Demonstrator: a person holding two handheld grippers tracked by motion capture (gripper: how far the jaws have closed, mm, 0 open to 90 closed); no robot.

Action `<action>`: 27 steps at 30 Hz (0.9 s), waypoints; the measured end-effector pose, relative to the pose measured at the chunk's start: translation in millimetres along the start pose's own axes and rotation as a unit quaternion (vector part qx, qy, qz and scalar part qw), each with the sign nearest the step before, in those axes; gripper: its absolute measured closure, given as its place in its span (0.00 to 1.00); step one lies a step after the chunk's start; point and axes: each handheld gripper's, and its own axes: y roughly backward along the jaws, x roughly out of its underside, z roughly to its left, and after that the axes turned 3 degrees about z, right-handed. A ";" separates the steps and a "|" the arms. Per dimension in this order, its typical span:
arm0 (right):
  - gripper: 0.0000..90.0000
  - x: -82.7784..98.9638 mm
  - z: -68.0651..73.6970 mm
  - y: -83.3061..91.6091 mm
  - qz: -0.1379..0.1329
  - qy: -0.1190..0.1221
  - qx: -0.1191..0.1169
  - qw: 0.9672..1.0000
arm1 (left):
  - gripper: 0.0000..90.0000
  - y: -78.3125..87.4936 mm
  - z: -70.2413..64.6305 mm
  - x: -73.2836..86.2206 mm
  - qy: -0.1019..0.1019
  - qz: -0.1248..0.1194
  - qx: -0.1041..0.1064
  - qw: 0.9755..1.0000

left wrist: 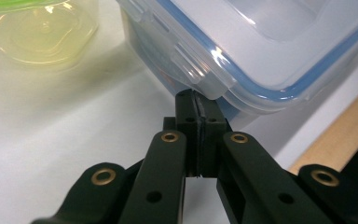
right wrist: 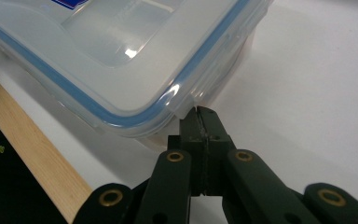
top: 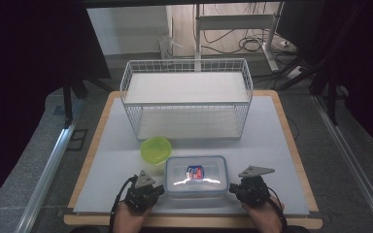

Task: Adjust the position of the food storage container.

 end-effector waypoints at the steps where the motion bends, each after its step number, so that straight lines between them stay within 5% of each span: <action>1: 1.00 -1.0 0.3 -1.8 -0.003 0.000 -0.001 1.000 | 1.00 -0.1 2.2 -0.9 0.002 0.000 -0.003 1.000; 11: 1.00 -15.8 -0.6 -13.2 -0.002 0.009 0.004 1.000 | 1.00 -5.1 14.8 -6.3 0.012 0.004 -0.015 1.000; 14: 1.00 -18.7 -3.6 -14.1 0.004 0.015 -0.001 1.000 | 0.99 -4.4 19.4 -6.4 0.003 0.009 -0.006 1.000; 17: 1.00 -23.8 -9.7 -7.8 0.010 0.038 0.002 0.999 | 0.94 2.5 25.8 -8.1 -0.010 0.016 -0.021 1.000; 22: 0.87 -34.7 -31.3 0.1 0.008 0.074 -0.005 0.997 | 0.76 15.3 41.7 -6.8 -0.020 0.017 -0.045 0.999; 24: 0.83 -31.1 -38.0 -1.5 -0.001 0.067 -0.001 0.998 | 0.66 19.2 45.7 -3.6 -0.030 0.011 -0.057 0.998; 27: 0.71 -21.4 -45.9 -1.4 -0.022 0.045 0.000 0.999 | 0.47 21.5 48.6 0.5 -0.041 -0.002 -0.046 0.998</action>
